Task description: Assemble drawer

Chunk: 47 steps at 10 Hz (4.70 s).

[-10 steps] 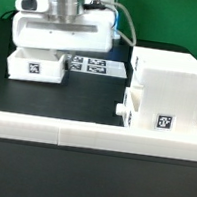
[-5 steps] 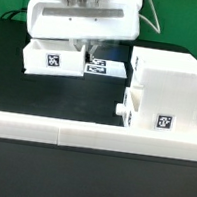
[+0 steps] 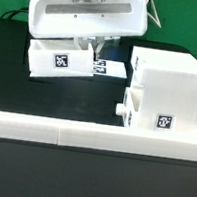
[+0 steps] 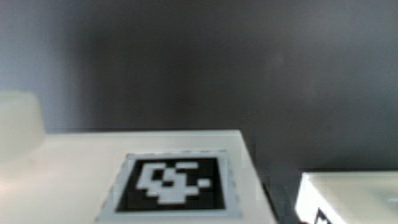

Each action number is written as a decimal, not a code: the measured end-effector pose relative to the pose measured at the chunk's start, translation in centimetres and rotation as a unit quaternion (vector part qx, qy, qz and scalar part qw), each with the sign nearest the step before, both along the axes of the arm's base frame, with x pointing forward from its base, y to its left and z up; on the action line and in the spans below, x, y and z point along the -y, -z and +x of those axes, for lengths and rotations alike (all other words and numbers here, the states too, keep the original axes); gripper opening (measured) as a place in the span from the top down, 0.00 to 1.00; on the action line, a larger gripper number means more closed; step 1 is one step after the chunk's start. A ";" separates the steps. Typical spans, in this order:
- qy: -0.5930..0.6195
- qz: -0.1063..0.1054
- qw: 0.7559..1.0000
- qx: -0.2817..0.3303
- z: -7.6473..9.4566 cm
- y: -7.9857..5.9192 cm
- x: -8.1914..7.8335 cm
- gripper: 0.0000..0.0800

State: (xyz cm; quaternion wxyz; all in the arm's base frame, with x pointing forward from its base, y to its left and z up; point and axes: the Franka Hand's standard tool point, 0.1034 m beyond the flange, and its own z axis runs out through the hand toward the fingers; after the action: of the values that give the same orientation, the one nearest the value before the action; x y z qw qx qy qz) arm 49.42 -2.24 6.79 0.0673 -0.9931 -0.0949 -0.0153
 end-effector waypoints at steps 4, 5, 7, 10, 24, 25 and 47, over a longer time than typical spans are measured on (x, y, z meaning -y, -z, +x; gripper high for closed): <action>-0.235 -0.021 0.971 0.041 1.3 0.6 0.9 0.94; -0.295 -0.029 0.954 0.043 2.0 0.5 0.7 0.94; -0.373 -0.040 0.926 0.047 2.2 0.6 0.6 0.94; -0.476 -0.043 0.876 0.054 2.1 0.7 1.0 0.94; -0.638 -0.039 0.768 0.041 3.8 1.7 -0.1 0.94; -0.638 -0.039 0.768 0.040 3.7 1.7 -0.1 0.94; -0.627 -0.050 0.777 0.041 4.3 1.6 -1.8 0.94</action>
Offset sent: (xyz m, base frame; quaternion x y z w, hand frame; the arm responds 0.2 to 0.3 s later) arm 0.0311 0.0014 0.0040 -0.0079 0.0036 -0.2162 0.9763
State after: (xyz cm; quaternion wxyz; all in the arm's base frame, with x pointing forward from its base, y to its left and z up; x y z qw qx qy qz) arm 53.75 -0.49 5.23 0.0084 -0.7146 -0.6995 -0.0055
